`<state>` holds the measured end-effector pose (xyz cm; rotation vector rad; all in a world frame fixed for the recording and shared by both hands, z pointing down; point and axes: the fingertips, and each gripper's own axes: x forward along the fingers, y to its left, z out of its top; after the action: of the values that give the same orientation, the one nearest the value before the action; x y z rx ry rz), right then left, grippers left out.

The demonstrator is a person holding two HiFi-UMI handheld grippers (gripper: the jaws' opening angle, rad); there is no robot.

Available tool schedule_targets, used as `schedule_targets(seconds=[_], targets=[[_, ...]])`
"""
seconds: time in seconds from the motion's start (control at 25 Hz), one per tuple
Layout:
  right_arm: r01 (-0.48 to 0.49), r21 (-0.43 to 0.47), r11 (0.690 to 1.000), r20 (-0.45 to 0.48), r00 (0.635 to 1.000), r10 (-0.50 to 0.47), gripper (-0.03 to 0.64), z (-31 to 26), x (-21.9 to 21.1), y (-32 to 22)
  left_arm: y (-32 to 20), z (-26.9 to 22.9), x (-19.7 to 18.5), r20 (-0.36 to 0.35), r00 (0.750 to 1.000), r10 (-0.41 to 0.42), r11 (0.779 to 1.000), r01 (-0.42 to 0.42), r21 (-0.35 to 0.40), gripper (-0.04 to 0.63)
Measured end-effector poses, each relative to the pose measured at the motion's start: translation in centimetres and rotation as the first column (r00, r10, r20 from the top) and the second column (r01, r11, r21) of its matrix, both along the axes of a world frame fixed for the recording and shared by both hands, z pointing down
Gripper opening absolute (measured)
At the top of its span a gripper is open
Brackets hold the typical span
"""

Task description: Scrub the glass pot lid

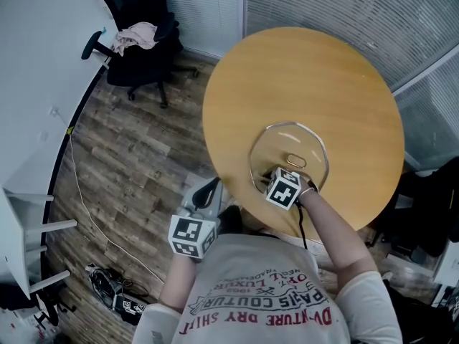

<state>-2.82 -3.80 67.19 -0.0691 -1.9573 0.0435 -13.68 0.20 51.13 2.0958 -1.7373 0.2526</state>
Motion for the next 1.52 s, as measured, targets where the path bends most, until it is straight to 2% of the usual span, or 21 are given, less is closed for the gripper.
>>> schedule_targets(seconds=[0.48, 0.64, 0.8, 1.08, 1.36, 1.52], targets=[[0.042, -0.042, 0.998, 0.030, 0.999, -0.041, 0.057, 0.5, 4.2, 4.3, 2.7, 0.6, 2.2, -0.008, 1.000, -0.021, 1.000, 0.021, -0.021, 0.008], [0.047, 0.006, 0.999, 0.073, 0.996, -0.047, 0.057, -1.0, 4.7, 3.9, 2.2, 0.7, 3.0, -0.015, 1.000, -0.005, 1.000, 0.005, -0.019, 0.008], [-0.001, 0.016, 1.000, 0.111, 0.994, 0.000, 0.058, -3.3, 5.2, 2.8, 1.3, 0.3, 4.0, -0.013, 1.000, 0.028, 0.999, -0.029, -0.014, 0.008], [-0.103, 0.064, 0.993, 0.133, 0.987, 0.094, 0.057, -5.8, 8.8, -1.7, -1.4, -1.0, 6.6, 0.001, 0.995, 0.100, 0.995, -0.100, 0.014, 0.008], [-0.263, 0.122, 0.957, 0.154, 0.958, 0.243, 0.057, -7.5, 10.8, -8.3, -5.1, -1.9, 6.7, 0.029, 0.984, 0.177, 0.984, -0.178, 0.031, 0.008], [-0.361, 0.098, 0.927, 0.177, 0.923, 0.341, 0.057, -7.3, 11.2, -11.8, -7.4, -2.1, 6.0, 0.041, 0.976, 0.213, 0.976, -0.214, 0.026, 0.008]])
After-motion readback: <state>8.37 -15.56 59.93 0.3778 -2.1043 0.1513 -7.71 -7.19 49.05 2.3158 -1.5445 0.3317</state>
